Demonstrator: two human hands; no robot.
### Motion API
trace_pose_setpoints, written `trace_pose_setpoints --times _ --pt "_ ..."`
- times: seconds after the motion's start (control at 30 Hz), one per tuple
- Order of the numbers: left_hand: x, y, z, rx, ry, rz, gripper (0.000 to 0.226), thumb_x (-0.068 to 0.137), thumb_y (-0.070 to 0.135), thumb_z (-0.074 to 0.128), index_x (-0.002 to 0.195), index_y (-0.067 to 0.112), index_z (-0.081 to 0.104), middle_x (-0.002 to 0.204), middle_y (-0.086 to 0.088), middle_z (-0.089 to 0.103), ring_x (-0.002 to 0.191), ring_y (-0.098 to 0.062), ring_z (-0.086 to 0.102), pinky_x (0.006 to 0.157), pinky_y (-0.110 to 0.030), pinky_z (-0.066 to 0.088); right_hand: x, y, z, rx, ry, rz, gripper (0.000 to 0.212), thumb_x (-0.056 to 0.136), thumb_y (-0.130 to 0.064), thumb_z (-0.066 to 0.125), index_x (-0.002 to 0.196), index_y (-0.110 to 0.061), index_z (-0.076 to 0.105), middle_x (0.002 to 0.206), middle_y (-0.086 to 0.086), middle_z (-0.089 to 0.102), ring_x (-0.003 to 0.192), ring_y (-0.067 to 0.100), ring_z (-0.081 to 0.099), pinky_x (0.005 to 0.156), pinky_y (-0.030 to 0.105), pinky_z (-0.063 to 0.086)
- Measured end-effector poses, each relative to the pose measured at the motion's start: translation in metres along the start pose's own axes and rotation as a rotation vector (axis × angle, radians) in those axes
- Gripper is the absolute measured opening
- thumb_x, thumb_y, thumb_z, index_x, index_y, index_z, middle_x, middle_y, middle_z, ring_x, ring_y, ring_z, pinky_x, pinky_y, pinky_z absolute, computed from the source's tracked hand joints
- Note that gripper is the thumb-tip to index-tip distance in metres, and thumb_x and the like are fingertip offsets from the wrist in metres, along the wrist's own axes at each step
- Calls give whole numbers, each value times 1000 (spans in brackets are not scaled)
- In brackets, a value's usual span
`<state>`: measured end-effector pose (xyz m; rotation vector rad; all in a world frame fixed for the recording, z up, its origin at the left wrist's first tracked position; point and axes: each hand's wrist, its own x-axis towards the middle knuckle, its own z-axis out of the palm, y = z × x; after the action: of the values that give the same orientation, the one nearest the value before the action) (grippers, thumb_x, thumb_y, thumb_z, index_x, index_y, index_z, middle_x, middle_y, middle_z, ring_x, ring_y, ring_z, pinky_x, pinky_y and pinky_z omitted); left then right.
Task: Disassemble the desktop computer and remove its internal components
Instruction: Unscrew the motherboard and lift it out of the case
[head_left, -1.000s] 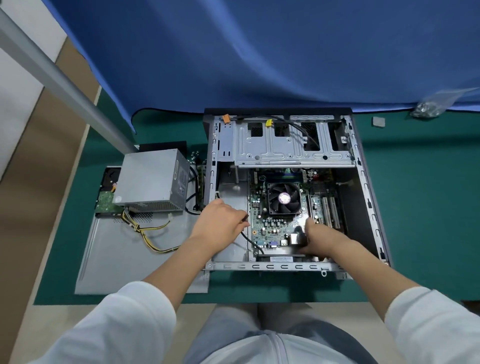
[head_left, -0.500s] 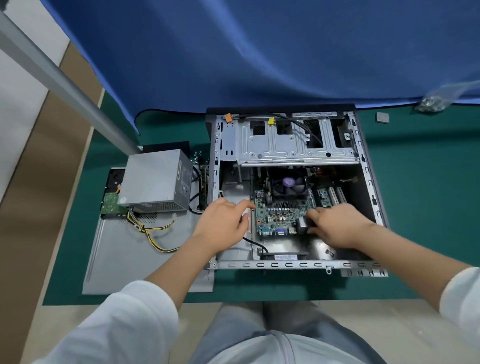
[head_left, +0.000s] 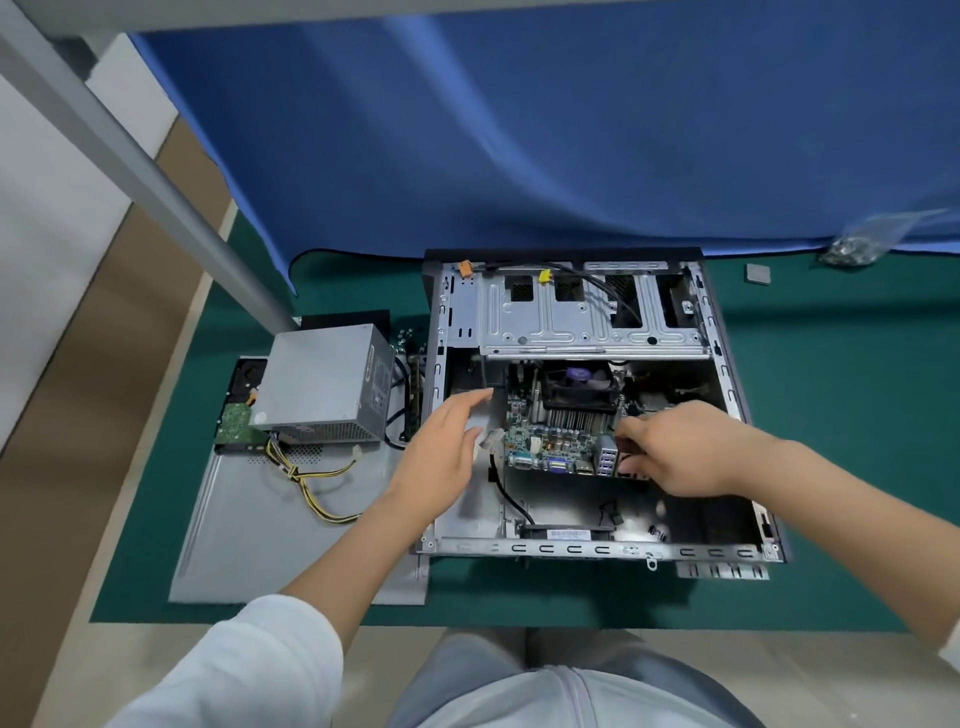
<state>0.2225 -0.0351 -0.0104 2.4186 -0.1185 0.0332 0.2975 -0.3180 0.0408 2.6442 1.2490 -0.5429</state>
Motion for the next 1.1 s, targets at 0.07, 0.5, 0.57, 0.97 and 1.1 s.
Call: trace_pose_setpoints --times 0.07,0.5,0.57,0.97,1.1 --pt "6 7 -6 -85 39 -39 34 98 13 45 132 17 48 125 8 51 110 4 45 100 -19 38 -3 -1 -10 15 -1 -22 37 94 -51 38 114 -21 46 96 0 65 89 26 61 66 33 40" --pt "55 63 -7 42 -688 -127 84 75 53 71 144 22 34 152 0 30 138 -17 30 111 -33 26 -29 -19 -37 264 -215 -90 28 87 -59 47 91 -32 45 75 -10 56 71 17 50 63 30 35" --pt "56 62 -2 145 -688 -82 82 75 49 72 143 20 38 153 -1 30 139 -18 27 112 -33 23 -25 -14 -35 331 -311 -64 32 83 -64 51 95 -34 50 74 -15 55 69 10 50 63 28 38" --pt "58 54 10 54 -696 -162 112 68 37 82 152 16 10 152 -1 32 136 -18 36 112 -31 30 63 10 -12 911 -407 79 124 54 -48 88 146 -34 6 136 -12 28 128 11 34 111 33 31" --pt "62 56 15 142 -736 -122 121 63 42 85 152 11 9 151 -6 32 135 -21 35 111 -29 29 74 8 9 1029 -434 97 114 53 -34 91 140 -28 18 130 -5 46 119 14 49 104 29 41"
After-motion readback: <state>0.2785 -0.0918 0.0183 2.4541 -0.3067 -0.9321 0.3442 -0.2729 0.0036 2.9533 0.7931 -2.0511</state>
